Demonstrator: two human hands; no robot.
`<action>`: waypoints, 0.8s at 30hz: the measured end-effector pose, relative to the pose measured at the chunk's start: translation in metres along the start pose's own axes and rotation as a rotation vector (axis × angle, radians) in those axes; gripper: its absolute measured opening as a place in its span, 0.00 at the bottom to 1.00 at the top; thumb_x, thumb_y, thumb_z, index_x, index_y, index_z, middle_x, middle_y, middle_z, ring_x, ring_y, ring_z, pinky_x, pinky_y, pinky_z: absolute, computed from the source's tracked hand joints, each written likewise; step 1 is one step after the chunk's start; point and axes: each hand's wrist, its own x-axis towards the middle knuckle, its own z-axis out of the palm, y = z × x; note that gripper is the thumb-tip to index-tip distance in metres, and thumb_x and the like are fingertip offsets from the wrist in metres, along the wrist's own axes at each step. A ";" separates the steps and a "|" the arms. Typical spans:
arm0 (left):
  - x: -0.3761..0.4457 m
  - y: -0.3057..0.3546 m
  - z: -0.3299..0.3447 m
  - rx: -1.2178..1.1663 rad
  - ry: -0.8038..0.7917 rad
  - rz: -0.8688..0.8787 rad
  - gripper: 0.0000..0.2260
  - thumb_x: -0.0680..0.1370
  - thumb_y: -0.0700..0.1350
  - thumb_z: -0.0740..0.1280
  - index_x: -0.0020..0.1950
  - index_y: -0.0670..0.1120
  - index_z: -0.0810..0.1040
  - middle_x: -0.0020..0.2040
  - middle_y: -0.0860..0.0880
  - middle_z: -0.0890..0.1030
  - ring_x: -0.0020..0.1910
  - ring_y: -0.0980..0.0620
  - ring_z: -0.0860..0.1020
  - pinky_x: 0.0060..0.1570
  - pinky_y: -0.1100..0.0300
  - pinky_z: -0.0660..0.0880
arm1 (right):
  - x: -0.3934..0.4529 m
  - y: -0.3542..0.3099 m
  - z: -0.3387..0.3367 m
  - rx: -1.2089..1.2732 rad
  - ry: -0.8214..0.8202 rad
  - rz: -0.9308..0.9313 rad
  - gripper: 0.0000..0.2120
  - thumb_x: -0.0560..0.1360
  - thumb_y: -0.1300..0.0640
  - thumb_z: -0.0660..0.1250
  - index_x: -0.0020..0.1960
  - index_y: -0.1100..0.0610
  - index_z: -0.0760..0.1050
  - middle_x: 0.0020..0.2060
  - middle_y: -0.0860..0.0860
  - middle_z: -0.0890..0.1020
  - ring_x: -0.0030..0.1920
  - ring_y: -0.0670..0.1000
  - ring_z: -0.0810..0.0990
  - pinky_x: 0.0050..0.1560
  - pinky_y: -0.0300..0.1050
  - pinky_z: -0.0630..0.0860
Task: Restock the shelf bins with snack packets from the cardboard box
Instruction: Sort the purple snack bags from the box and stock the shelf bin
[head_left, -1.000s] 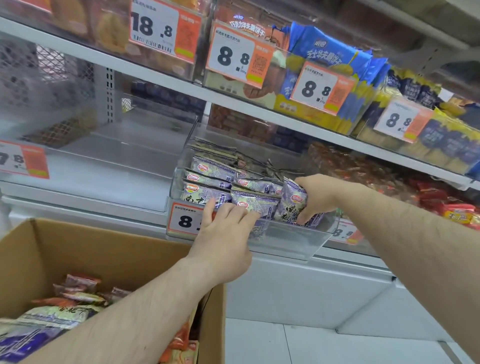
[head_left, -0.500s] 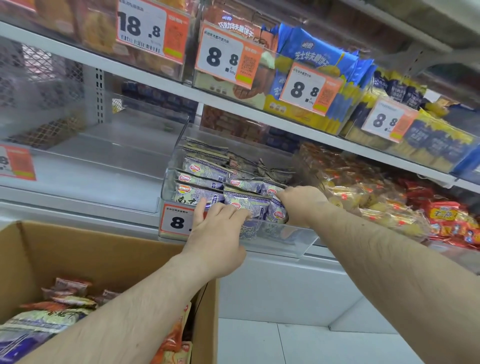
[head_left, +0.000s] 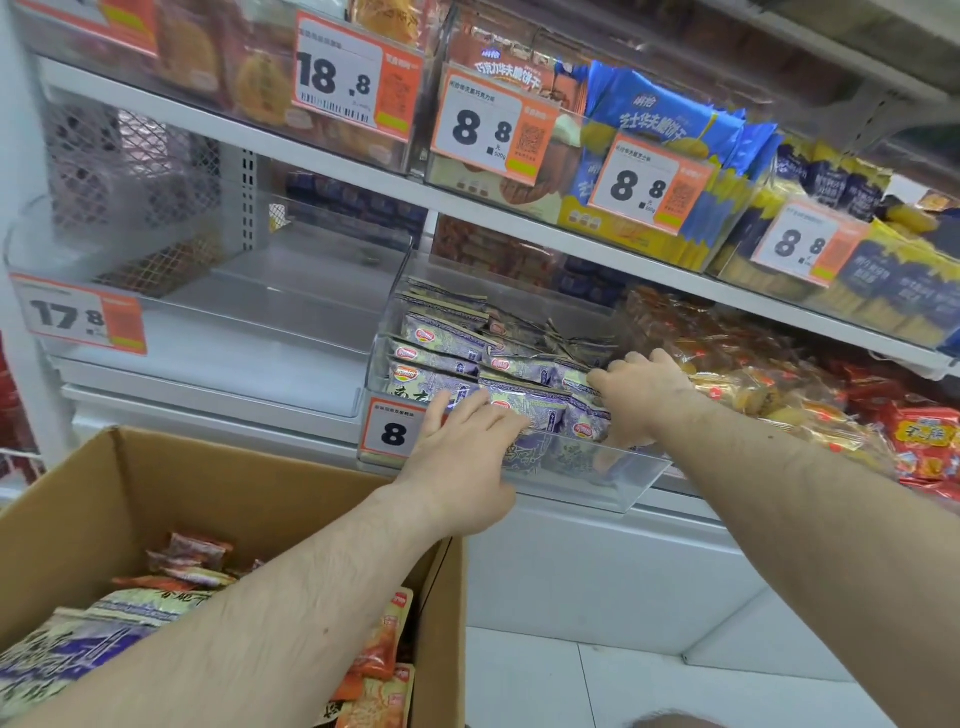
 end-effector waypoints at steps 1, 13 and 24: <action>-0.004 -0.002 -0.002 -0.034 0.018 0.027 0.30 0.77 0.44 0.63 0.78 0.54 0.59 0.78 0.56 0.59 0.79 0.55 0.46 0.75 0.52 0.32 | -0.004 0.002 -0.008 0.013 0.005 0.020 0.50 0.56 0.23 0.71 0.70 0.49 0.66 0.64 0.51 0.75 0.65 0.56 0.71 0.64 0.55 0.66; -0.172 -0.095 -0.011 -0.421 0.093 -0.477 0.13 0.78 0.42 0.67 0.60 0.55 0.77 0.56 0.60 0.76 0.50 0.63 0.75 0.54 0.68 0.70 | -0.074 -0.179 -0.074 0.646 0.467 -0.335 0.13 0.71 0.48 0.69 0.53 0.53 0.79 0.49 0.53 0.83 0.52 0.57 0.80 0.48 0.49 0.75; -0.269 -0.154 -0.029 -0.617 0.176 -0.906 0.11 0.78 0.39 0.68 0.58 0.51 0.78 0.53 0.56 0.80 0.52 0.60 0.78 0.44 0.74 0.69 | -0.086 -0.407 0.007 0.595 -0.494 -0.670 0.28 0.69 0.43 0.75 0.62 0.58 0.76 0.56 0.55 0.81 0.54 0.57 0.80 0.54 0.51 0.79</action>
